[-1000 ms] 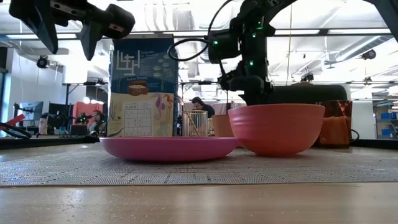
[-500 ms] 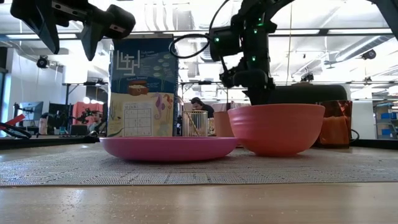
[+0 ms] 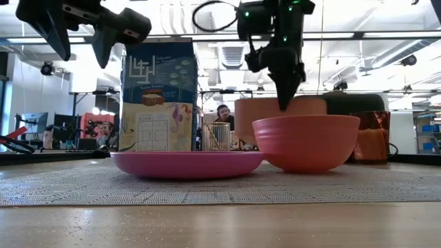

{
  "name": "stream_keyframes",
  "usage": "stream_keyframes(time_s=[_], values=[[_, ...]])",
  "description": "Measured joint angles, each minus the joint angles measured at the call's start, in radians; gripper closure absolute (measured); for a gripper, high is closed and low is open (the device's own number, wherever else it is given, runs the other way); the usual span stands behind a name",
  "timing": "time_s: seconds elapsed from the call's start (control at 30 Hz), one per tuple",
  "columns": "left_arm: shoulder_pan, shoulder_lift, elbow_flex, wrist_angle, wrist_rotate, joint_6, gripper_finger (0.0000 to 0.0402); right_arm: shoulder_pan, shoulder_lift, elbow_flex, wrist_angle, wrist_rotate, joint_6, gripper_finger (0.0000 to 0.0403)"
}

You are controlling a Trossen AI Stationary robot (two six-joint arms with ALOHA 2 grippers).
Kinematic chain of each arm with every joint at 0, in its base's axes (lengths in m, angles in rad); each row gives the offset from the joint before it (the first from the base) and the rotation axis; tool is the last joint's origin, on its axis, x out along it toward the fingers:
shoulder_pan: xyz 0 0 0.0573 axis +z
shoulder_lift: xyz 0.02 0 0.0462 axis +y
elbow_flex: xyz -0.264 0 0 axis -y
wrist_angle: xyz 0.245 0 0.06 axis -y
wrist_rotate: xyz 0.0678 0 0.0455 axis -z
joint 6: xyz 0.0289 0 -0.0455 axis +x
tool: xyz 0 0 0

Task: Arrange a breakfast setting
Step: Move the orange bin to the bottom right of the table

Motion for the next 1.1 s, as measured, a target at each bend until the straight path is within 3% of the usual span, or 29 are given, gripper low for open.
stream_keyframes(time_s=[0.27, 0.47, 0.87, 1.1], values=[[0.021, 0.0, 0.0, 0.021, 0.0, -0.008, 0.0235, 0.078, -0.074, 0.0, -0.025, 0.0, -0.007, 0.0394], [0.022, 0.0, 0.0, 0.048, 0.0, -0.012, 0.0235, 0.158, -0.15, 0.0, -0.024, 0.0, 0.079, 0.0394], [0.022, 0.0, 0.0, 0.079, -0.005, -0.034, 0.0235, 0.386, -0.221, 0.0, -0.034, 0.035, 0.449, 0.0394], [0.023, 0.0, 0.0, 0.108, -0.005, -0.034, 0.0235, 0.513, -0.211, 0.0, -0.134, 0.037, 0.697, 0.0394]])
